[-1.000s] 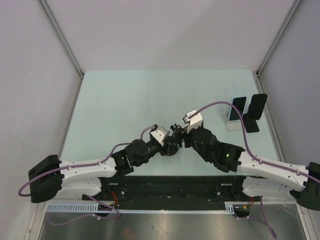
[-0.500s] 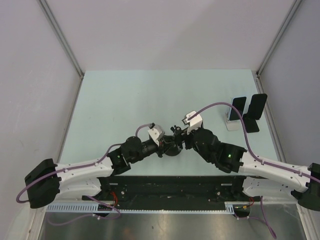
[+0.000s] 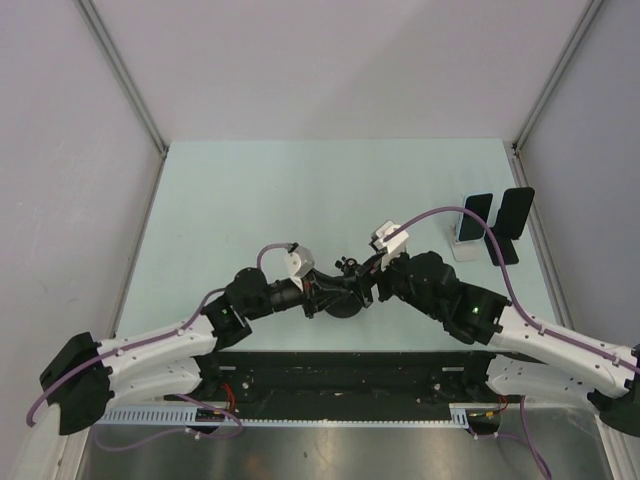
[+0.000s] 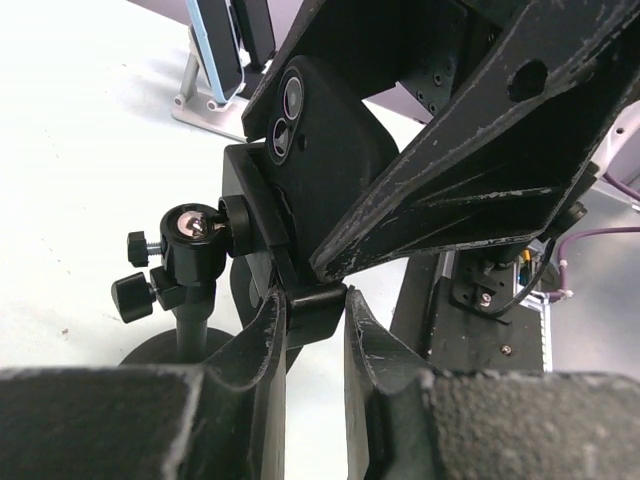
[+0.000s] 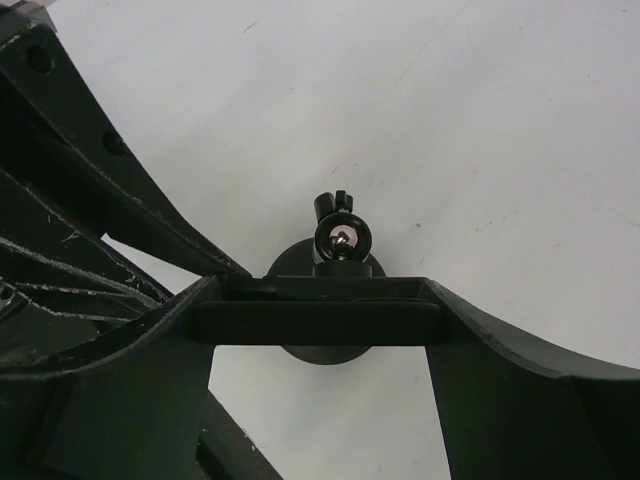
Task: Remove the phone from the phone stand
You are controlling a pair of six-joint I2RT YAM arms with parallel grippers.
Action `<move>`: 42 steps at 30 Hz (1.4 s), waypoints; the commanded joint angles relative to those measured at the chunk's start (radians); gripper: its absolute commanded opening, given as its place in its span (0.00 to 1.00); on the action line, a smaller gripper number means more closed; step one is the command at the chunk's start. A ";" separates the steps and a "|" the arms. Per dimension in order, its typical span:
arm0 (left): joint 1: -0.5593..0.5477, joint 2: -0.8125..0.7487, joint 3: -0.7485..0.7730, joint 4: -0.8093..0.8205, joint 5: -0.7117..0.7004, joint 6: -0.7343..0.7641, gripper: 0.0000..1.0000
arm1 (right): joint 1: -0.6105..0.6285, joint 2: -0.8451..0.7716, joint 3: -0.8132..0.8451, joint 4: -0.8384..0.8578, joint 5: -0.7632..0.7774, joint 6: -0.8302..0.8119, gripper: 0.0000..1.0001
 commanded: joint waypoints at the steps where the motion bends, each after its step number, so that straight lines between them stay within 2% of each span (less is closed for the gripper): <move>1: 0.081 -0.022 -0.005 0.013 -0.018 -0.059 0.00 | -0.041 -0.061 0.002 -0.038 0.002 -0.133 0.00; 9: 0.144 -0.018 -0.015 0.013 0.005 -0.144 0.00 | -0.069 -0.071 -0.007 -0.020 -0.173 -0.149 0.00; 19: 0.161 0.004 0.006 0.011 -0.025 -0.135 0.00 | -0.091 -0.068 -0.011 0.004 -0.242 -0.136 0.00; 28: 0.141 0.154 0.126 0.040 -0.078 -0.024 0.00 | -0.094 -0.084 0.016 0.037 -0.167 -0.070 0.00; 35: 0.141 0.286 0.190 0.184 -0.078 0.014 0.00 | -0.092 -0.150 0.042 -0.034 -0.052 -0.035 0.00; 38: 0.139 0.288 0.190 0.192 -0.073 0.013 0.00 | -0.087 -0.160 0.053 -0.066 -0.044 -0.018 0.00; 42: 0.123 0.211 0.125 0.192 -0.107 0.011 0.00 | -0.071 -0.178 0.064 -0.095 -0.014 0.000 0.00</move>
